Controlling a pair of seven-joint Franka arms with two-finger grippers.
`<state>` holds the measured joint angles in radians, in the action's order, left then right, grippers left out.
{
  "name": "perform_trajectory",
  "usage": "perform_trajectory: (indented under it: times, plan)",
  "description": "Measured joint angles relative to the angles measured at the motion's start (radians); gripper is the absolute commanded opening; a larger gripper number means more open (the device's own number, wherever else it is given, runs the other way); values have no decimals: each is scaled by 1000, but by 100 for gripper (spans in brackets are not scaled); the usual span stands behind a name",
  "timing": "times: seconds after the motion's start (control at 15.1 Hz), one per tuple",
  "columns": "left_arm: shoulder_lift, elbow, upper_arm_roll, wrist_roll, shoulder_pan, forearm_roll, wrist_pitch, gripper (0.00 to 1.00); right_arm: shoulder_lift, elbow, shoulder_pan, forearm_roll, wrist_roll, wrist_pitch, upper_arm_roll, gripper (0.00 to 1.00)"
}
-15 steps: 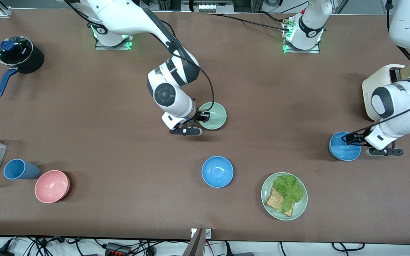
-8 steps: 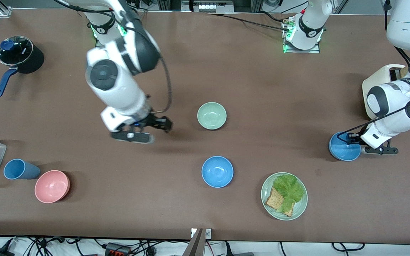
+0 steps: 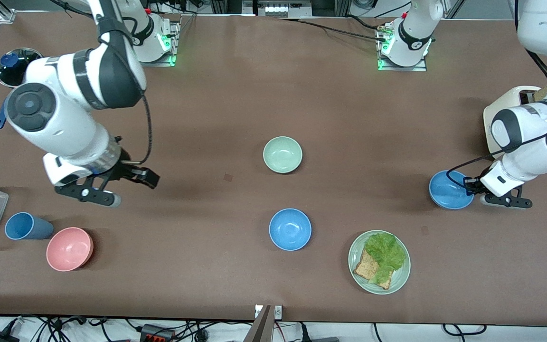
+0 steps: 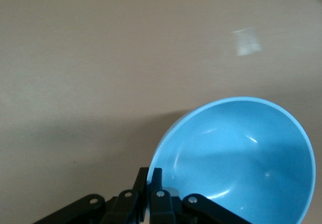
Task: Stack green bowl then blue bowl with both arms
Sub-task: 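Carry the blue bowl with the left gripper and lower it into the green bowl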
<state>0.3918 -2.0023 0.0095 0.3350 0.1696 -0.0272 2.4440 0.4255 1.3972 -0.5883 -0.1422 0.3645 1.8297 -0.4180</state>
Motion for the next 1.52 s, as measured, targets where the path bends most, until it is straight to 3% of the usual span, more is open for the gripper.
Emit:
perform_trajectory:
  times: [0.13, 0.46, 0.66, 0.99, 1.26, 1.52]
  plan:
    - [-72, 5, -45, -46, 1, 0, -105, 1, -6, -11, 79, 0, -82, 0, 25, 100]
    - [-191, 25, -217, -278, -6, 0, -256, 1, -92, -22, 421, 8, -197, -38, 251, 100]
    - [-189, 47, -298, -377, -10, -1, -283, 1, -149, -22, 533, 29, -324, -106, 290, 100]
    - [-155, 116, -464, -587, -60, -10, -351, 0, -194, -17, 566, 76, -376, -189, 302, 100]
    - [-116, 142, -487, -694, -236, -10, -360, 0, -217, 36, 566, 85, -376, -203, 308, 100]
    - [-33, 173, -488, -735, -364, -10, -341, 0, -333, 213, 566, 114, -376, -148, 310, 100]
